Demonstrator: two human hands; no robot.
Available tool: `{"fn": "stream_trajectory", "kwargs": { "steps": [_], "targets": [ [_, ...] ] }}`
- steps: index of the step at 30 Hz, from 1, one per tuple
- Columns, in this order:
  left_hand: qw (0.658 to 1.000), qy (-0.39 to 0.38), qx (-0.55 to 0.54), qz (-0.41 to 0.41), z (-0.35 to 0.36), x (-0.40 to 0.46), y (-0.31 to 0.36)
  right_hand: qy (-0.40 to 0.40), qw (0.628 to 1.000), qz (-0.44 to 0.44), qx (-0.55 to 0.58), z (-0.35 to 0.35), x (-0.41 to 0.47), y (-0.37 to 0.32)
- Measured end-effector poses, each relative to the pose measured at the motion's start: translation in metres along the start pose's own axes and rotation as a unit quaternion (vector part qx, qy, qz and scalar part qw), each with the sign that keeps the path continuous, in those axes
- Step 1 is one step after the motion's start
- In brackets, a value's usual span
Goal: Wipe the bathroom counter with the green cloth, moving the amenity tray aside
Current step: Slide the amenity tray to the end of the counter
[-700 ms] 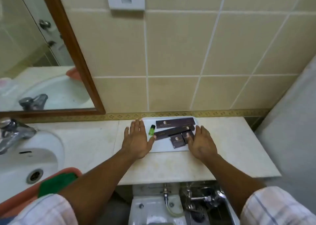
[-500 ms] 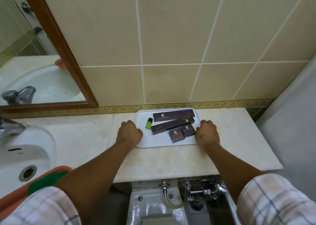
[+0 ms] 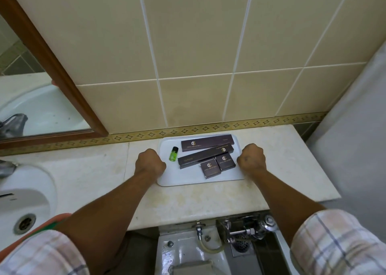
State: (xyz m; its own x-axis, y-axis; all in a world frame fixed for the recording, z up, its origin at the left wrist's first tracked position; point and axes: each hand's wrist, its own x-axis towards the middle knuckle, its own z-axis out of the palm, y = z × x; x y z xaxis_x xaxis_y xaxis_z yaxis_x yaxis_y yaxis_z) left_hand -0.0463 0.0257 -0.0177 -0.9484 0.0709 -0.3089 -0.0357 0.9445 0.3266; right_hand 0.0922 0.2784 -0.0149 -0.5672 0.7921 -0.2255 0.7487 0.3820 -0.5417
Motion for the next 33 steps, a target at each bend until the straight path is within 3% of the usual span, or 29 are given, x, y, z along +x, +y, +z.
{"fn": "stream_trajectory", "kwargs": {
  "steps": [5,11,15,25,30,33],
  "targets": [
    [0.996,0.008,0.039,0.077,-0.008,-0.007,0.027,0.016,0.998,-0.003,0.06,-0.024,-0.032,0.04],
    [0.978,-0.007,0.08,0.193,-0.011,-0.016,0.106,0.088,0.971,0.124,0.187,-0.069,-0.069,0.087],
    [0.96,-0.004,0.105,0.261,0.019,-0.024,0.176,0.124,0.931,0.213,0.271,-0.085,-0.089,0.128],
    [0.862,0.04,0.232,0.448,0.117,-0.045,0.333,0.2,0.81,0.355,0.422,-0.077,-0.08,0.191],
    [0.797,0.081,0.316,0.509,0.143,-0.05,0.363,0.211,0.79,0.353,0.455,-0.077,-0.062,0.2],
    [0.783,0.082,0.332,0.52,0.149,-0.05,0.373,0.209,0.789,0.343,0.465,-0.079,-0.054,0.202]
  ]
}}
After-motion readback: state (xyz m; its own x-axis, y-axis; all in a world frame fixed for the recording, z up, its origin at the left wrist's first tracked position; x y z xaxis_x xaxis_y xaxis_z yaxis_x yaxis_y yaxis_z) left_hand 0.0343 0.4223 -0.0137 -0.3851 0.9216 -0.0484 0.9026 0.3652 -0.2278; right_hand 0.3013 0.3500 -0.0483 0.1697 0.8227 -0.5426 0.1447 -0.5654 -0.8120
